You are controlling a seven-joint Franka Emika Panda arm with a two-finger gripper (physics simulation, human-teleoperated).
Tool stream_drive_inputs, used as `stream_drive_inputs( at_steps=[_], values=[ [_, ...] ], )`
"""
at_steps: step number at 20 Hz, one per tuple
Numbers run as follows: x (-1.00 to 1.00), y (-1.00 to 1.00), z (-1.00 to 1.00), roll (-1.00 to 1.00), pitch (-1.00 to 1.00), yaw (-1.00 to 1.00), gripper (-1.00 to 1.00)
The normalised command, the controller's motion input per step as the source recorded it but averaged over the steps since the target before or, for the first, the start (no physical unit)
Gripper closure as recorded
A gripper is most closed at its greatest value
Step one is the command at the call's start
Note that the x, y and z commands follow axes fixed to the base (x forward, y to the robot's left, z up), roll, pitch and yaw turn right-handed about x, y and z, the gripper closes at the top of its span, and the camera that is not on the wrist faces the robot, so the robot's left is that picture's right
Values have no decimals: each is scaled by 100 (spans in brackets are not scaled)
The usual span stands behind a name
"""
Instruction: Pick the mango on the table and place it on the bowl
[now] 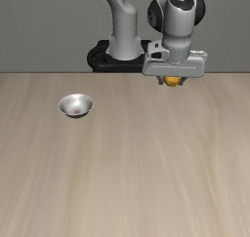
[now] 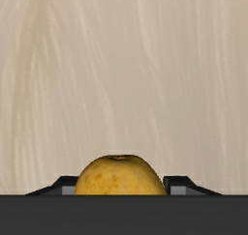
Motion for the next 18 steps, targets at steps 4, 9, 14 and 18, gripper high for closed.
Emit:
stream_drive_inputs(
  at_steps=[4,9,14,18],
  values=[
    [0,-100,0,0,0,0,100],
    [0,-100,0,0,0,0,100],
    [0,-100,0,0,0,0,100],
    [0,-100,0,0,0,0,100]
  ],
)
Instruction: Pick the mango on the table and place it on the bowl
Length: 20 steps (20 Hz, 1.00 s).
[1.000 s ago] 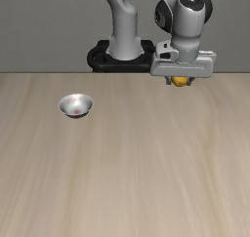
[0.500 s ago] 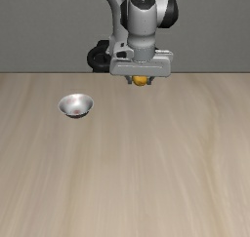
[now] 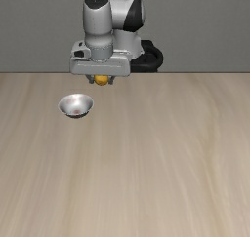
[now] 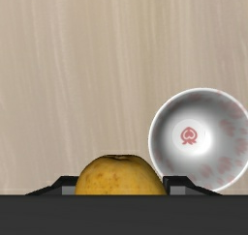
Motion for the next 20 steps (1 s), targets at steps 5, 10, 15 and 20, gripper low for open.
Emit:
stream_drive_inputs(
  at_steps=[5,10,15,20],
  values=[
    [0,-100,0,0,0,0,100],
    [0,-20,0,0,0,0,-100],
    [0,0,0,0,0,0,-100],
    [0,0,0,0,0,0,-100]
  ],
)
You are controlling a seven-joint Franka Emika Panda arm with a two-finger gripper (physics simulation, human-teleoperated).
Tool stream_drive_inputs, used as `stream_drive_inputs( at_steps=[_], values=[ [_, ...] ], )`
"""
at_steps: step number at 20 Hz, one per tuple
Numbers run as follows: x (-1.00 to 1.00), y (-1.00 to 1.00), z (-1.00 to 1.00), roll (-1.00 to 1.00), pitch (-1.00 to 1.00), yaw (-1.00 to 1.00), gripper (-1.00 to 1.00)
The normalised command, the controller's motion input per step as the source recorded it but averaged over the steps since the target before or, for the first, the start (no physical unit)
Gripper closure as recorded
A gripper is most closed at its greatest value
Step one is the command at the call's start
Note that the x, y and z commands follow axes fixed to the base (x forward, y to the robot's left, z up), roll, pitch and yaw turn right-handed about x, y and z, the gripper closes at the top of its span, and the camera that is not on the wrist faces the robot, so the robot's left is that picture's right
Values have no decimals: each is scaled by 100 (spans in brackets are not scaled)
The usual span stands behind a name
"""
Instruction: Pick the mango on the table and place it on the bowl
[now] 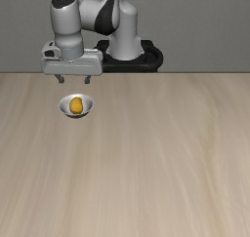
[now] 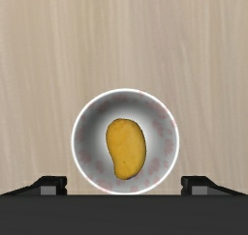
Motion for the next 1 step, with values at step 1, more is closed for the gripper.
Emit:
stream_drive_inputs(
  at_steps=[1],
  values=[
    [0,0,0,0,0,0,-100]
  ],
)
